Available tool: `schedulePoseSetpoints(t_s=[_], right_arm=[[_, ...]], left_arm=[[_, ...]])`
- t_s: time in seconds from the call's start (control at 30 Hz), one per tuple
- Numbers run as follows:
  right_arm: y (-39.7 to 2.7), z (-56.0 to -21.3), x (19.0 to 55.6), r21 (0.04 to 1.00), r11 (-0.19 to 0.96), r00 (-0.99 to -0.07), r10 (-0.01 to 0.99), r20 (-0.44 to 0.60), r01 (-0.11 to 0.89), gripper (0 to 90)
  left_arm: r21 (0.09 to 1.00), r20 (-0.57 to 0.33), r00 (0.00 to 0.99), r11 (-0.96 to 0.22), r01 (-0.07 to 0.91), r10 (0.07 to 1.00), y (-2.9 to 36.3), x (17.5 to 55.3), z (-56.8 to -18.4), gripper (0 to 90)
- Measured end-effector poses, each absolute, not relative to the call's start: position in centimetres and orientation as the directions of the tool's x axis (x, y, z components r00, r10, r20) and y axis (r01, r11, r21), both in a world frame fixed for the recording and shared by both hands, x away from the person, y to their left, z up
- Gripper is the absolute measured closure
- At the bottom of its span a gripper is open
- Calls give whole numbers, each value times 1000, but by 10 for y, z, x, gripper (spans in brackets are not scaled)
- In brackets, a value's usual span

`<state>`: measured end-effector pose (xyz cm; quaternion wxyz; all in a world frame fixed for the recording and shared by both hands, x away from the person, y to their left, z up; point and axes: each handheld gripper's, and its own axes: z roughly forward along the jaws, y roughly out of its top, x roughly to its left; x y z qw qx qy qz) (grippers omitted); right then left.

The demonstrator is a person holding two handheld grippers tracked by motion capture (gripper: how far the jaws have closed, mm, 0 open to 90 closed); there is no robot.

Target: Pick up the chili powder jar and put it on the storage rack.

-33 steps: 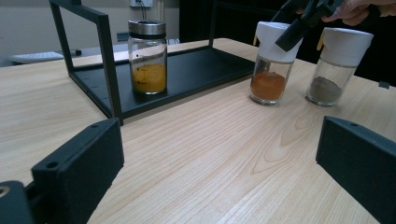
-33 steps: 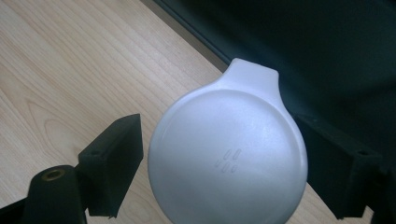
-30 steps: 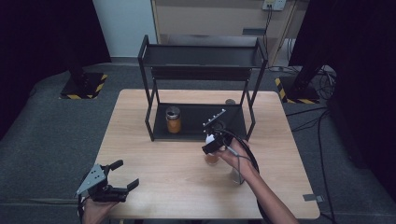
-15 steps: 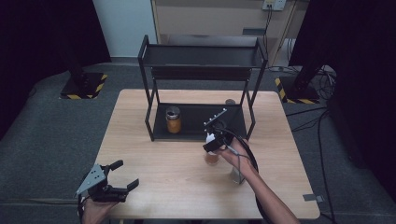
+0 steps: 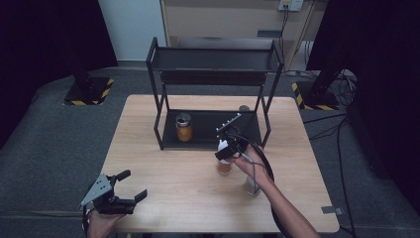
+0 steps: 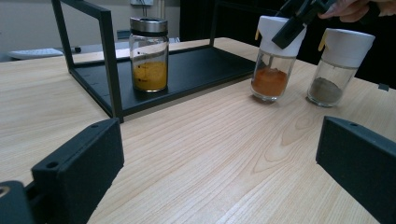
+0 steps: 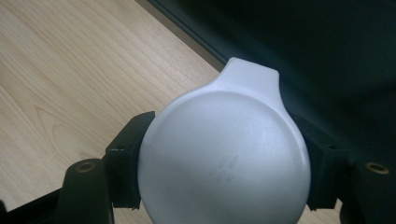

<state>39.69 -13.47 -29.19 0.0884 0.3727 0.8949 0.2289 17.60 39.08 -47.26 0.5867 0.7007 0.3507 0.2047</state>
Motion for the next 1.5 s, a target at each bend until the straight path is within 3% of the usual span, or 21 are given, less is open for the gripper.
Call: schedulePoseSetpoints(t_s=[0.8, 1.5], right_arm=[[-125, -252, 430, 494, 614, -710, 704, 9, 616, 313], [-98, -250, 466, 496, 597, -692, 722, 10, 631, 312]], left_arm=[[958, -156, 660, -51, 283, 735, 393, 183, -477, 3], [956, -158, 659, -52, 288, 736, 393, 183, -476, 3]])
